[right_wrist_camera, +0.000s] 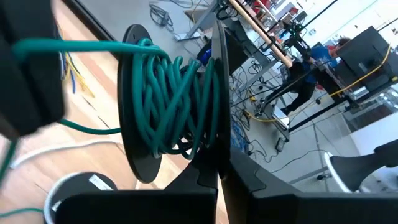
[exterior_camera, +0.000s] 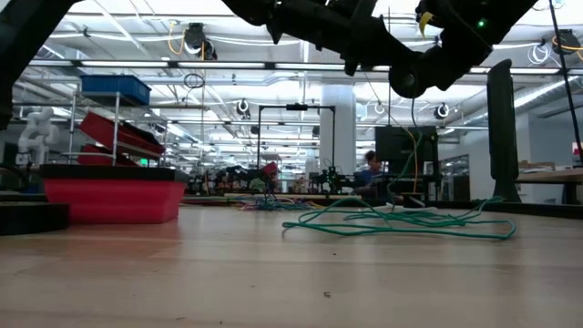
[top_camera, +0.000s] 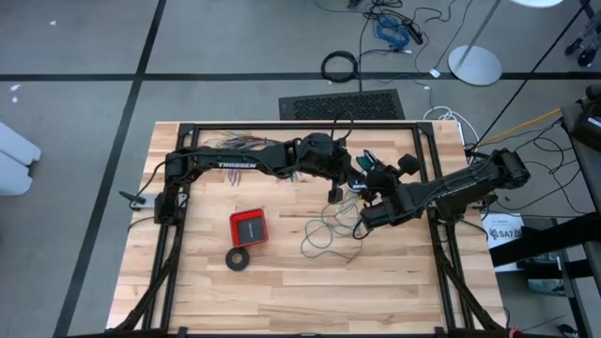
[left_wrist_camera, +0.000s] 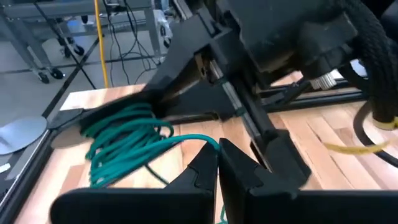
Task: Coil cords
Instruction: Coil the green wire onto the spool
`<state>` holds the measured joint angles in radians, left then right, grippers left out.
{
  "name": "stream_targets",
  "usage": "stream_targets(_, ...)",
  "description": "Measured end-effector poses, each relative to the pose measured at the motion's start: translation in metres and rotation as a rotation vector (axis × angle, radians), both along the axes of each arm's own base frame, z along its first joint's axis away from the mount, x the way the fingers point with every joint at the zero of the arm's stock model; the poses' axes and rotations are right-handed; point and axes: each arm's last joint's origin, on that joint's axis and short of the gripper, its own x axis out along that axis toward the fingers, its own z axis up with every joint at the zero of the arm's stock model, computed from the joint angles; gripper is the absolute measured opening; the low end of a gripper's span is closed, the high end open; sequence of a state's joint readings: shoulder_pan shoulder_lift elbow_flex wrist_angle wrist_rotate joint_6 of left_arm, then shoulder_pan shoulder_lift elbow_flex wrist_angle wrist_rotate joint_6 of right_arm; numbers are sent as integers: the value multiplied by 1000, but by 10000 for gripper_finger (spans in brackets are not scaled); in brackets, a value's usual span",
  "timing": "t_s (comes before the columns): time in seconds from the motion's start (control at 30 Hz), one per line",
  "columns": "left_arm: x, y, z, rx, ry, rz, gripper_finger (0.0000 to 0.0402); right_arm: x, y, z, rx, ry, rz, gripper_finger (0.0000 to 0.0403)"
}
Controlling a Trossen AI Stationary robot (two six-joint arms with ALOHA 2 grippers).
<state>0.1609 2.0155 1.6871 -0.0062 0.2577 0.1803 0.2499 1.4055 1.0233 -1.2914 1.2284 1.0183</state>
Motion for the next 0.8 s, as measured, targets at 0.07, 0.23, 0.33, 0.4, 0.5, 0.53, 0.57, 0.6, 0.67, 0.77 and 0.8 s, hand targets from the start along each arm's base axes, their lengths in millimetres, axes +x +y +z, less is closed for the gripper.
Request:
stream_targets(0.07, 0, -2, 0, 0, -2, -4, 14, 2, 1, 0, 5, -19, 2, 0)
stream_targets(0.23, 1, -6, 0, -20, 1, -19, 15, 5, 3, 0, 10, -60, 11, 0)
stream_targets(0.33, 1, -11, -1, -26, 3, -43, 15, 6, 3, 0, 15, -85, 9, 0)
stream_targets(0.4, 1, -14, -1, -27, 5, -51, 15, 8, 4, 0, 16, -104, 9, 0)
stream_targets(0.5, 2, -17, -1, -26, 4, -58, 16, 8, 5, 0, 11, -144, 5, 0)
stream_targets(0.53, 2, -18, -1, -25, 3, -58, 16, 8, 6, 1, 8, -159, 4, 0)
stream_targets(0.57, 2, -19, -1, -25, 1, -60, 19, 8, 6, 1, 9, -172, 2, 0)
stream_targets(0.6, 2, -20, -1, -23, -4, -59, 24, 7, 7, 1, 12, -182, 1, 0)
stream_targets(0.67, 3, -21, 1, -18, -17, -52, 39, 7, 8, 2, 8, -211, 0, 0)
stream_targets(0.77, 4, -22, 3, -5, -40, -26, 72, 6, 9, 3, 7, -258, -5, 0)
stream_targets(0.8, 4, -22, 3, -2, -47, -21, 85, 6, 9, 3, 3, -271, -7, 0)
